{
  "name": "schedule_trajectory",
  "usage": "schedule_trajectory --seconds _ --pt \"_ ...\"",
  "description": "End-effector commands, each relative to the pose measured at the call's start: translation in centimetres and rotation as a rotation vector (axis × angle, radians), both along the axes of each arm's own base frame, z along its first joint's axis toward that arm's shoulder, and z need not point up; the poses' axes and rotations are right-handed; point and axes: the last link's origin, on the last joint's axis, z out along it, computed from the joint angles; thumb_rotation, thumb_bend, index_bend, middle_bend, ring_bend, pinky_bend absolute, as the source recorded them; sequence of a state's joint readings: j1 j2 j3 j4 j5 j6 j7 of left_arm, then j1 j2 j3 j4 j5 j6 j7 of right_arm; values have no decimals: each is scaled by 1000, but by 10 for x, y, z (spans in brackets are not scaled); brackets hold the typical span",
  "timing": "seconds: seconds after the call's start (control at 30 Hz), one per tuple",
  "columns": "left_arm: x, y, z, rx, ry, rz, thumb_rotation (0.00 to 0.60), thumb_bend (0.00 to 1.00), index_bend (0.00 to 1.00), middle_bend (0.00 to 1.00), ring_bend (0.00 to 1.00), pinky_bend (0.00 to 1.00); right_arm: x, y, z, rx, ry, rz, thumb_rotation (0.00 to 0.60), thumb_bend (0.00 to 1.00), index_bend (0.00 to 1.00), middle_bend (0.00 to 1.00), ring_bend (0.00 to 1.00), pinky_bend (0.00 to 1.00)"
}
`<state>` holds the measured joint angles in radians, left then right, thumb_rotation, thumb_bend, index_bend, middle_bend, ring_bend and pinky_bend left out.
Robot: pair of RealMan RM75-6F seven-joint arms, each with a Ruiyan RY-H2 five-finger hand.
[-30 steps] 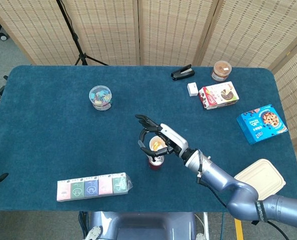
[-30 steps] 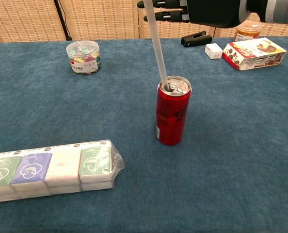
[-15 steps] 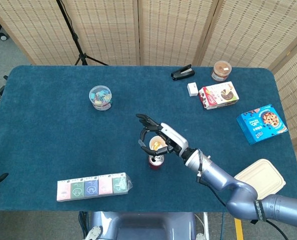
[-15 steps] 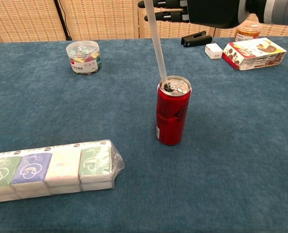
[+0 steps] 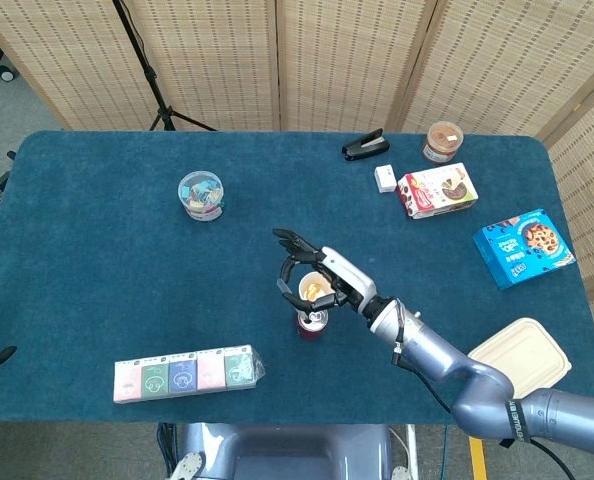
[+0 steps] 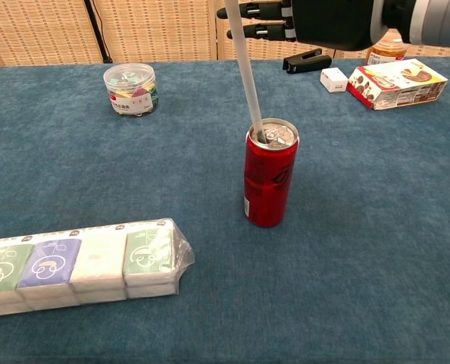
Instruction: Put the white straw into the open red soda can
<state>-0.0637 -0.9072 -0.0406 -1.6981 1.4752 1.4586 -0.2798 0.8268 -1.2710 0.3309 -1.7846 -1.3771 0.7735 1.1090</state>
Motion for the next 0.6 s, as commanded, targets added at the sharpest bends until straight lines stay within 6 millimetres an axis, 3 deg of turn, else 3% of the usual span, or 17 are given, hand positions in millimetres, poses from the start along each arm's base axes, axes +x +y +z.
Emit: schedule_trajectory --seconds 0.03,0.6 --pt "0 0 0 0 0 0 600 0 0 0 0 0 -1 0 -2 0 3 0 600 531 595 0 0 0" --pt "0 0 0 -5 0 0 600 0 0 0 0 0 -18 -1 -15 -33 43 9 600 531 596 0 0 0"
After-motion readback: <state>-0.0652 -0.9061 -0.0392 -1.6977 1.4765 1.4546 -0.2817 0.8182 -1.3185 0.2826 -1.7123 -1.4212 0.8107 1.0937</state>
